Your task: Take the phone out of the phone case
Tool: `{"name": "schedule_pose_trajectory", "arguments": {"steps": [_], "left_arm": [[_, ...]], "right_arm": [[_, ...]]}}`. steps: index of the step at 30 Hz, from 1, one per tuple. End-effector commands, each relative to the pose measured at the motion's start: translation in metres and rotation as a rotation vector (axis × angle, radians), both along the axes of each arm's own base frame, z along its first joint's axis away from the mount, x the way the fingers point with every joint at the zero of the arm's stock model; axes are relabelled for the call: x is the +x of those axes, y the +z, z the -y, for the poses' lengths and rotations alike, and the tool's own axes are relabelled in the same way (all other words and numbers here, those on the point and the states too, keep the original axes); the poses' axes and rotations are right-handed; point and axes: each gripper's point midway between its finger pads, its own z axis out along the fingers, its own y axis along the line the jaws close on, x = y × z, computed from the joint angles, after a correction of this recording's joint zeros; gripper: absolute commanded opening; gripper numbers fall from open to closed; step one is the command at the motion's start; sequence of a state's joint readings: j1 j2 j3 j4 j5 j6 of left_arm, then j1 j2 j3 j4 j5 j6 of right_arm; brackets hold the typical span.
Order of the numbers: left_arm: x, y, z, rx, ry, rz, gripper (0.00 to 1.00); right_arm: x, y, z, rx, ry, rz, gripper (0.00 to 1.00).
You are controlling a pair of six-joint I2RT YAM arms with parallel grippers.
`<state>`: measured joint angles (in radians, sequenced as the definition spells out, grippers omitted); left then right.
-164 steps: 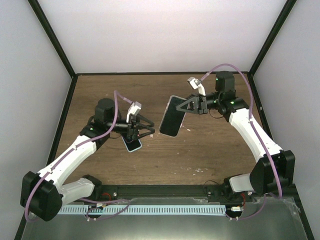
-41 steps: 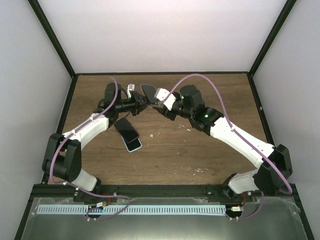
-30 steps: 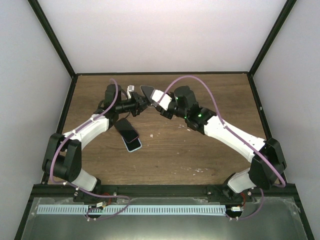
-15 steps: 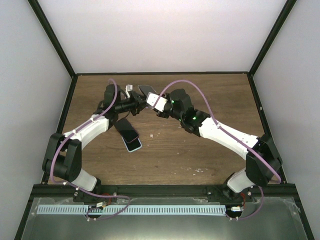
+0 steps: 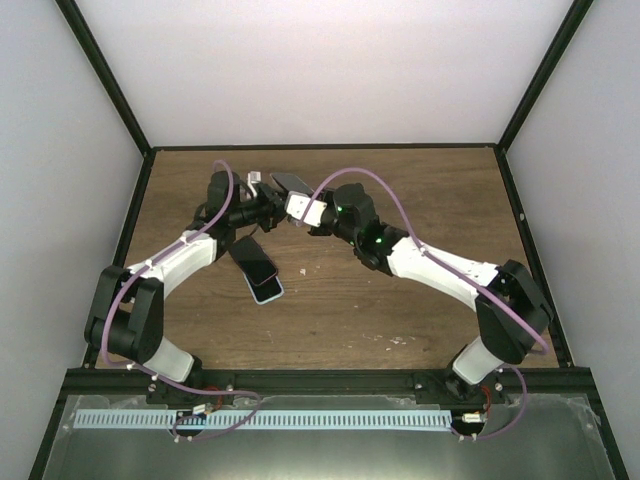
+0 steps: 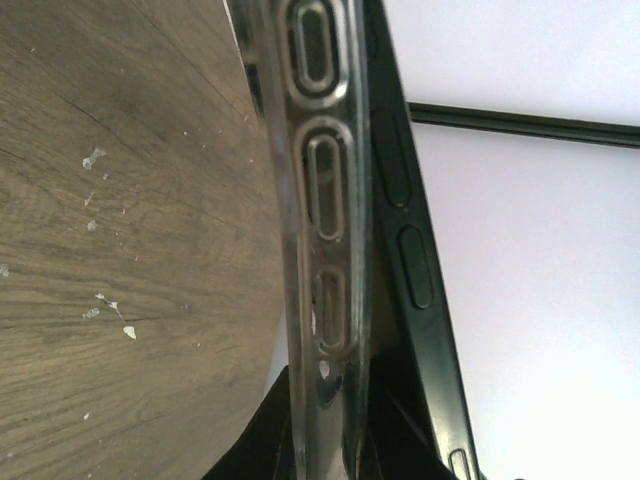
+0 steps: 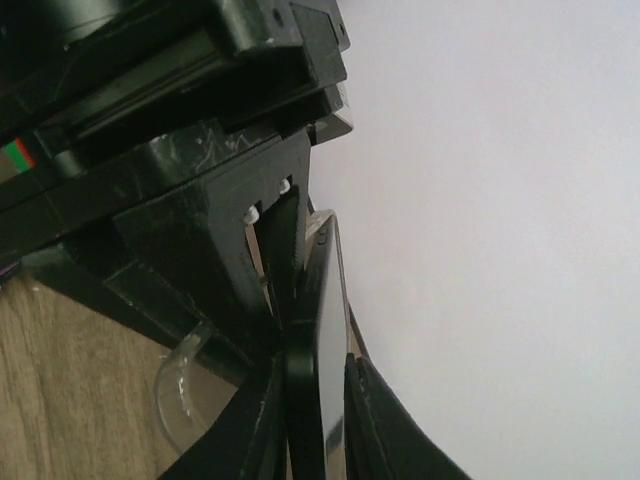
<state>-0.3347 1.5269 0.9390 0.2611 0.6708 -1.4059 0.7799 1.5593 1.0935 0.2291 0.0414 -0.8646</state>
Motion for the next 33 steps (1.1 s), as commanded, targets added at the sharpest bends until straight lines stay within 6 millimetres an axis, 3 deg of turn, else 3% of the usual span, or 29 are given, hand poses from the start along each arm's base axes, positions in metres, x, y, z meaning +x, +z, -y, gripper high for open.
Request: {"name": "schedule_pose_trajectory", "arguments": {"steps": [1,5,19,22,33], "left_arm": [[-0.022,0.043,0.017,-0.064,-0.134,0.153,0.0],[-0.021,0.033,0.012,-0.038,-0.115,0.131,0.0],[-0.009,-0.019,-0.017,0.177,-0.016,0.062,0.0],[-0.007,-0.027,-0.02,0.223,-0.01,0.059,0.0],[0.001,-0.031,-0.021,0.304,-0.029,0.115,0.0]], "right_arm": [[0.022,0.02,0.006,0.02,-0.091,-0.016,0.11],[0.015,0.053,0.005,0.085,-0.072,-0.053,0.01],[-0.023,0.116,0.026,0.204,-0.031,-0.112,0.01],[-0.031,0.123,0.032,0.224,-0.034,-0.146,0.01],[-0.048,0.114,0.056,0.23,-0.085,-0.208,0.01]]}}
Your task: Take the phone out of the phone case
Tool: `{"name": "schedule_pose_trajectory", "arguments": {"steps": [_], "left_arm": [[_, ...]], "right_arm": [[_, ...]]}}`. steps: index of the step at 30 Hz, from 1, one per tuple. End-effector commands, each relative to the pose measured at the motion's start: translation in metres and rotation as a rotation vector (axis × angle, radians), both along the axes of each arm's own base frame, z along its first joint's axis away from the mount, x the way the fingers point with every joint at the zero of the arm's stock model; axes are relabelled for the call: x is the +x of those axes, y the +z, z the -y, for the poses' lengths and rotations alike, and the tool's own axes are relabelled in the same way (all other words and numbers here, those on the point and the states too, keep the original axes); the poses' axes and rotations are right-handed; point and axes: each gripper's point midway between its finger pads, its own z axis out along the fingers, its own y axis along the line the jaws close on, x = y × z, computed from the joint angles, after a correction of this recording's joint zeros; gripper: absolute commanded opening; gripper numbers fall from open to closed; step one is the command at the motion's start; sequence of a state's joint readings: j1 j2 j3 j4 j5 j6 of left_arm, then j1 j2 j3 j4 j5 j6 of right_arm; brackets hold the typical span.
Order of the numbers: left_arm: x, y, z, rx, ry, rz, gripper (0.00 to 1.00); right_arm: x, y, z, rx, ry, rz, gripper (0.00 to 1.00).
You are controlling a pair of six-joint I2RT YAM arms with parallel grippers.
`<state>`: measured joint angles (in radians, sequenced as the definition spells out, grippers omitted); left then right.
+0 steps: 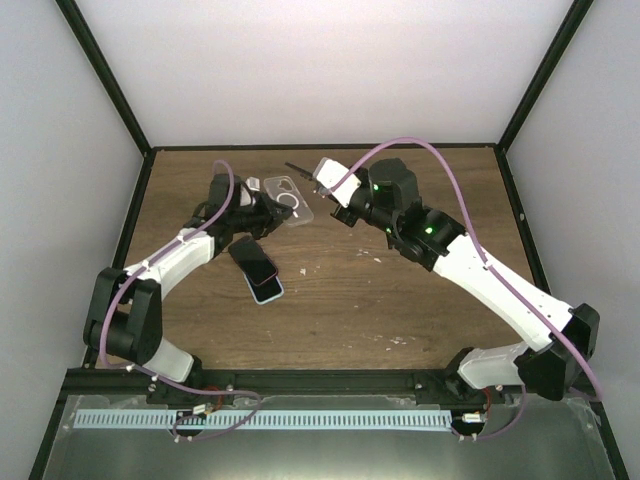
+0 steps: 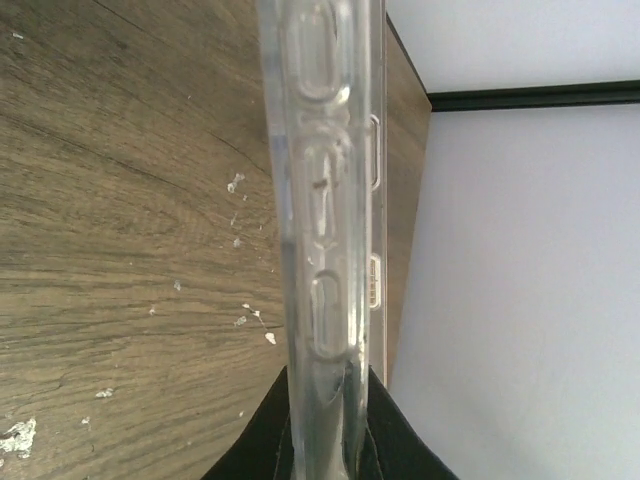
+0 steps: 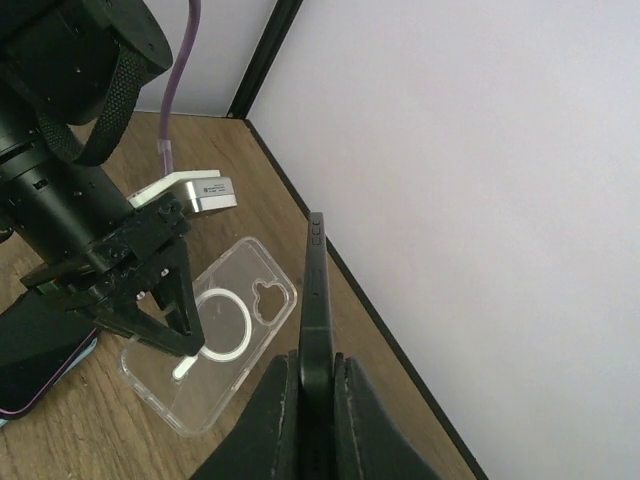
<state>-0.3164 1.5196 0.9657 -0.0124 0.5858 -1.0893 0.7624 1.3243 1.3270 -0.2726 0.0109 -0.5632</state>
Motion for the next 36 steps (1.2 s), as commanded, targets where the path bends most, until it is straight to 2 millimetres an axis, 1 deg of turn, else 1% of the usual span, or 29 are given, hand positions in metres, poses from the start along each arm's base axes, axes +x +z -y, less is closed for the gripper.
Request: {"name": "schedule_pose_trajectory", "arguments": {"steps": [1,4,6,9,12,14,16,17,18,19,22,25,29,32,36], "left_arm": [[0.005,0.014,0.002,0.038,-0.039,0.101,0.0],[0.0,0.022,0.006,0.049,-0.099,0.179,0.0],[-0.004,0.024,0.007,0.065,-0.134,0.222,0.0],[-0.013,0.02,0.012,0.089,-0.172,0.249,0.0],[-0.02,0.014,0.028,0.126,-0.219,0.274,0.0],[-0.023,0.01,0.044,0.131,-0.245,0.279,0.0],[-0.021,0.003,0.064,0.121,-0.267,0.277,0.0],[-0.019,0.004,0.073,0.111,-0.274,0.278,0.0],[-0.016,0.003,0.083,0.105,-0.283,0.282,0.0],[-0.012,-0.005,0.094,0.104,-0.29,0.269,0.0],[0.0,-0.016,0.125,0.065,-0.302,0.231,0.0],[0.008,-0.023,0.157,0.049,-0.337,0.238,0.0],[0.019,-0.039,0.191,0.025,-0.357,0.238,0.0],[0.028,-0.049,0.208,0.025,-0.377,0.239,0.0],[0.043,-0.063,0.221,0.037,-0.405,0.268,0.0]], "right_arm": [[-0.005,0.011,0.011,0.024,-0.031,0.02,0.01],[-0.004,0.008,0.023,0.019,-0.059,0.029,0.01],[-0.001,0.005,0.033,0.017,-0.084,0.029,0.01],[0.007,0.006,0.052,0.024,-0.132,0.031,0.01],[0.016,0.013,0.072,0.038,-0.187,0.041,0.01],[0.022,0.017,0.087,0.045,-0.229,0.052,0.01],[0.027,0.023,0.1,0.058,-0.269,0.064,0.01],[0.03,0.026,0.108,0.064,-0.29,0.068,0.01],[0.032,0.029,0.114,0.07,-0.308,0.073,0.01],[0.034,0.031,0.119,0.081,-0.326,0.075,0.01],[0.039,0.035,0.134,0.099,-0.368,0.075,0.01],[0.041,0.037,0.144,0.098,-0.395,0.082,0.01],[0.041,0.037,0.151,0.098,-0.409,0.083,0.01],[0.041,0.035,0.155,0.102,-0.416,0.074,0.01],[0.04,0.032,0.161,0.102,-0.426,0.065,0.01]]}}
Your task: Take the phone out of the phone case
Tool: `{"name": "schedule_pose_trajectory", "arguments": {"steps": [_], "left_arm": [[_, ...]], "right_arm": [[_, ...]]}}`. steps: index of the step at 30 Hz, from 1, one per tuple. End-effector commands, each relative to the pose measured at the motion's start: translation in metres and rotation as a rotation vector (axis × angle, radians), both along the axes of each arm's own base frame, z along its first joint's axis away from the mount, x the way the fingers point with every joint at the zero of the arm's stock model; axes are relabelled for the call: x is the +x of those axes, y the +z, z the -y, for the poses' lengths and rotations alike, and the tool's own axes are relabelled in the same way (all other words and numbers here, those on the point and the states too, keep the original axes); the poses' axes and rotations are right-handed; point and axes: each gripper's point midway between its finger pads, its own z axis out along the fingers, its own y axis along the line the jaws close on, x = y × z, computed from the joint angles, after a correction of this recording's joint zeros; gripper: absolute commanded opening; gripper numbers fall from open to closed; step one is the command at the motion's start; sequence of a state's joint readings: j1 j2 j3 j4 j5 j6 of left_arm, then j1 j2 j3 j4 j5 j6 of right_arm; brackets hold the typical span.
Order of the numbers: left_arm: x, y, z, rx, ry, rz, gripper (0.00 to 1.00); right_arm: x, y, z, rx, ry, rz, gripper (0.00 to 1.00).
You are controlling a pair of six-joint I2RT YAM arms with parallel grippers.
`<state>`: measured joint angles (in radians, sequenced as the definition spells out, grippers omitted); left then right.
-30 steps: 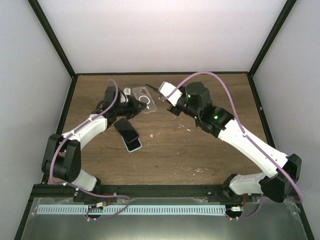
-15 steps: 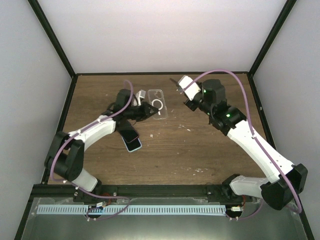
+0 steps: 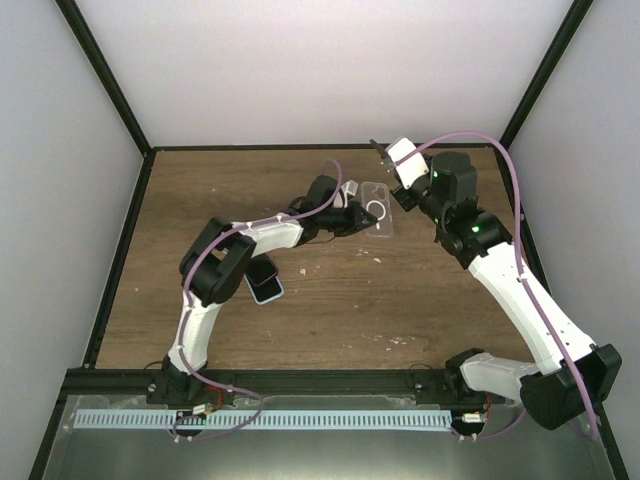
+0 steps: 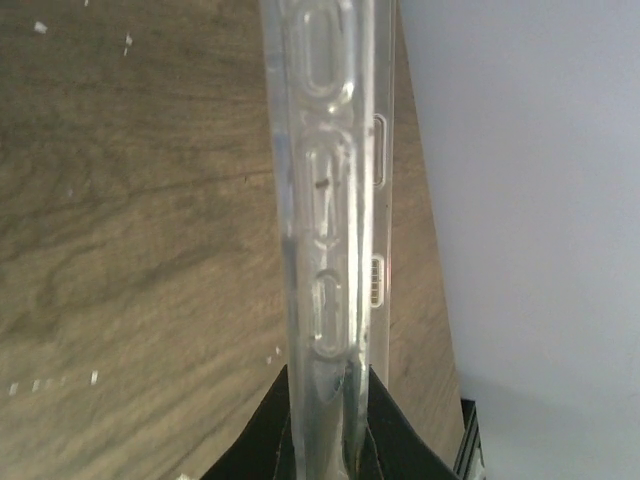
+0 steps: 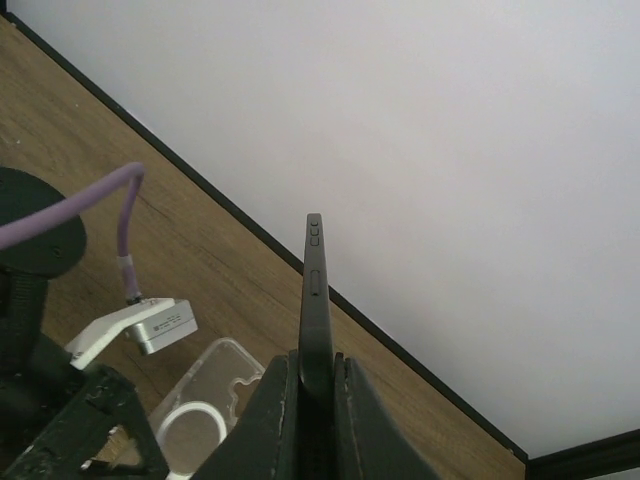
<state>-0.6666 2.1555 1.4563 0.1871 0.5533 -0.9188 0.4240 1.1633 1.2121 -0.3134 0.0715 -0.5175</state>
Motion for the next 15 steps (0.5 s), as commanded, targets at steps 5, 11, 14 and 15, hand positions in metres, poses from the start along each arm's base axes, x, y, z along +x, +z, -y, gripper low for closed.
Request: {"name": "schedule_pose_trajectory", "arguments": {"steps": [5,11,14,15], "left_arm": [[0.03,-0.012,0.031,-0.032,-0.036,0.046,0.0],[0.045,-0.038,0.04,0.0,-0.019,0.05,0.02],[0.052,-0.045,0.043,0.006,-0.013,0.055,0.04],[0.053,-0.048,0.044,0.011,-0.01,0.053,0.05]], "right_arm": [[-0.009,0.023,0.015,0.049,-0.024,0.068,0.01],[-0.009,0.019,0.015,0.043,-0.022,0.055,0.01],[-0.008,0.018,0.014,0.042,-0.021,0.051,0.01],[-0.008,0.017,0.014,0.041,-0.02,0.049,0.01]]}}
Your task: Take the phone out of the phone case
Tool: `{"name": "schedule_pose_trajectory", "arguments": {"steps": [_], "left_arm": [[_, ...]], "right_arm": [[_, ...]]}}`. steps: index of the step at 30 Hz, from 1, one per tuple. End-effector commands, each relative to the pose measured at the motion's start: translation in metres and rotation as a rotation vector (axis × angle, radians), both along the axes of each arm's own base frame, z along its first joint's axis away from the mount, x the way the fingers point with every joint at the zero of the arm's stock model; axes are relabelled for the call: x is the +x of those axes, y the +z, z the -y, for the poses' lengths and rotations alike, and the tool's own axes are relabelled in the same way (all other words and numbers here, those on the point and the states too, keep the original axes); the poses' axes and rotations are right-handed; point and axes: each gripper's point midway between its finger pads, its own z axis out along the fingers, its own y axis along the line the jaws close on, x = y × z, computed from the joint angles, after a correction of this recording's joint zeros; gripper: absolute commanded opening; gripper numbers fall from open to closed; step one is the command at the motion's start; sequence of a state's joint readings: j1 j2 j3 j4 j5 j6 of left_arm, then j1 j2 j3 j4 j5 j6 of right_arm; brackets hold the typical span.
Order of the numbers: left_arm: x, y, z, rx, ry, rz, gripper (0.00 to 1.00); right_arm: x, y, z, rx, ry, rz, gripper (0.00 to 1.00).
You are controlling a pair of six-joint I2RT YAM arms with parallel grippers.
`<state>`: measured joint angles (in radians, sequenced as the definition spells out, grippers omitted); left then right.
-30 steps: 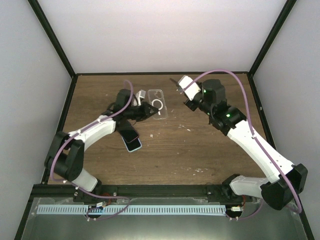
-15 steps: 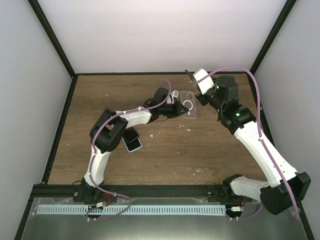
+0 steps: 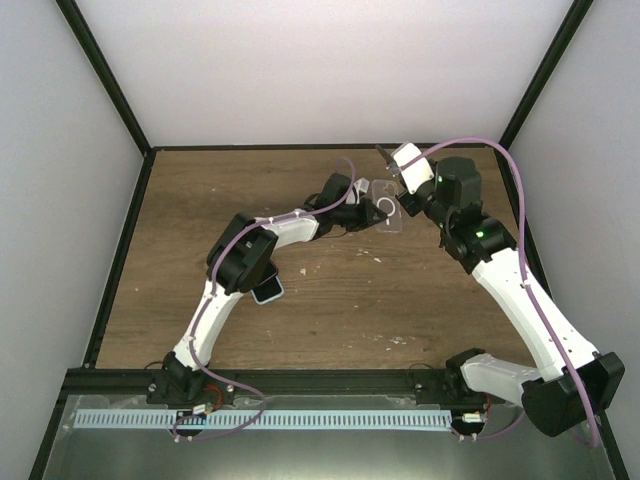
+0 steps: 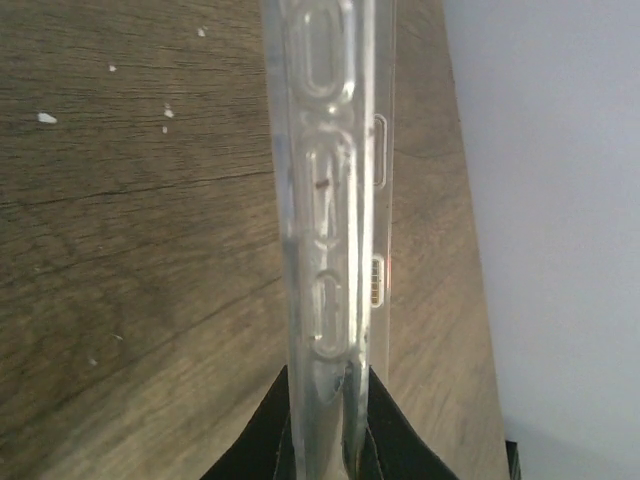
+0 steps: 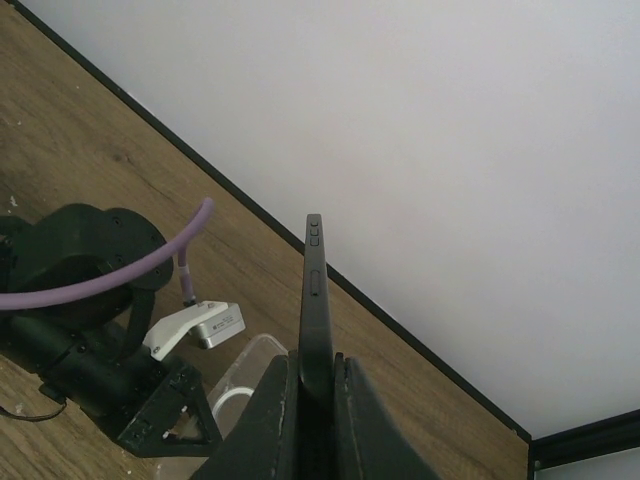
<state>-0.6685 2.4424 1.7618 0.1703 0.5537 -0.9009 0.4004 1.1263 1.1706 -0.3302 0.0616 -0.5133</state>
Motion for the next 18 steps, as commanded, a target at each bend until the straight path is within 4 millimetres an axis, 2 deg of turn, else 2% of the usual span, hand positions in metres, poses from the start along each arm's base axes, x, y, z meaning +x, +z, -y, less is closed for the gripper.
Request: {"name": "schedule_pose_trajectory", "arguments": {"steps": [1,7,8,13,18], "left_arm": [[0.01,-0.006,0.007,0.01,0.006,0.032,0.07],[0.013,-0.026,0.006,0.034,0.038,-0.003,0.21],[0.018,-0.016,0.009,0.021,0.043,0.015,0.23],[0.019,-0.015,0.009,0.029,0.049,0.009,0.39],[0.014,-0.008,0.007,0.037,0.057,-0.004,0.61]], "right_arm": [[-0.001,0.026,0.003,0.041,-0.005,0.069,0.01],[0.001,0.022,0.002,0.034,-0.005,0.059,0.01],[0.002,0.021,0.002,0.033,-0.004,0.056,0.01],[0.005,0.019,0.0,0.031,-0.002,0.05,0.01],[0.008,0.019,-0.002,0.032,0.002,0.047,0.01]]}}
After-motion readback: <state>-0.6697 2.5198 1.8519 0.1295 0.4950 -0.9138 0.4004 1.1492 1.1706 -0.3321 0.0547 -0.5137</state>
